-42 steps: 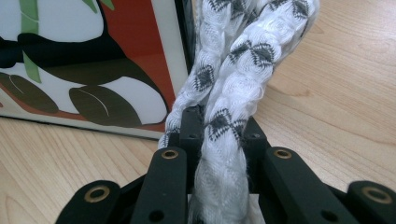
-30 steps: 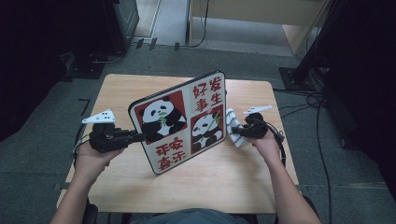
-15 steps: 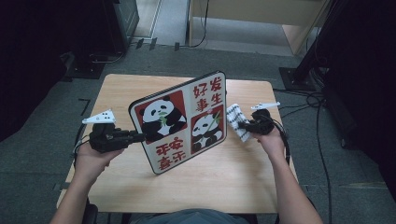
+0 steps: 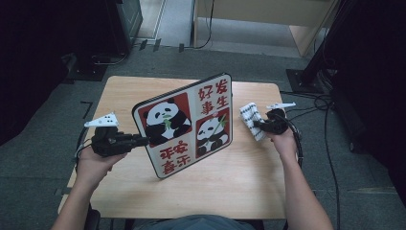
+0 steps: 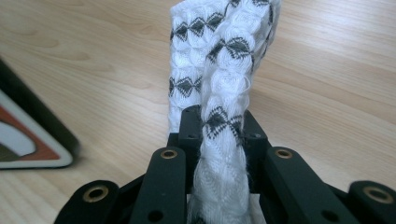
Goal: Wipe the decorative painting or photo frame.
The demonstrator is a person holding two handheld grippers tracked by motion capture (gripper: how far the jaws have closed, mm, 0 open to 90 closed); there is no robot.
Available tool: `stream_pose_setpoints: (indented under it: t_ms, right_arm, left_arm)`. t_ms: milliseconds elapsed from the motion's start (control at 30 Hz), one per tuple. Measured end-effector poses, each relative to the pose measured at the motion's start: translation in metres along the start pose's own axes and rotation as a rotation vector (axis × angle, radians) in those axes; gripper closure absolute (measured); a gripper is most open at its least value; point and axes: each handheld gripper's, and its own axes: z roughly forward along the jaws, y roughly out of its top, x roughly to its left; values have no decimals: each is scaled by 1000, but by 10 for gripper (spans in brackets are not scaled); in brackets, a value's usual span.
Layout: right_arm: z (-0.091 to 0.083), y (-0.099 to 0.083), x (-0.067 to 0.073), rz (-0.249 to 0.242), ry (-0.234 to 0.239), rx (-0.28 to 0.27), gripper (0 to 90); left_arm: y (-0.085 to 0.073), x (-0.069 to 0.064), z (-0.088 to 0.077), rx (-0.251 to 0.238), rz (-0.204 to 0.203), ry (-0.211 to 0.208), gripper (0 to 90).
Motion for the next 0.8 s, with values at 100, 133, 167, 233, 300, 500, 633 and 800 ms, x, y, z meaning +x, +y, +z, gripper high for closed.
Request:
stream_pose_setpoints:
  t_ms: [100, 133, 167, 233, 300, 500, 633, 800]
  right_arm:
    - [6, -1, -6, 13, -25, 7, 771]
    - [8, -1, -8, 21, -31, 13, 770]
    - [10, -2, -9, 29, -34, 19, 769]
    - [14, -3, -11, 36, -38, 32, 765]
    - [18, -4, -11, 44, -30, 41, 764]
    - [20, -5, -12, 31, -29, 33, 670]
    - [18, -3, -12, 78, -15, 14, 523]
    - [13, 0, -14, 111, -15, -4, 472]
  left_arm:
    - [0, 0, 0, 0, -3, 0, 772]
    - [0, 0, 0, 0, -4, 1, 772]
    - [0, 0, 0, 0, -5, 0, 772]
    - [0, 0, 0, 1, -3, 2, 772]
    - [0, 0, 0, 1, -3, 2, 772]
    - [0, 0, 0, 0, -6, 3, 771]
    - [0, 0, -1, -2, -11, 2, 760]
    - [-1, 1, -2, -14, -8, 10, 750]
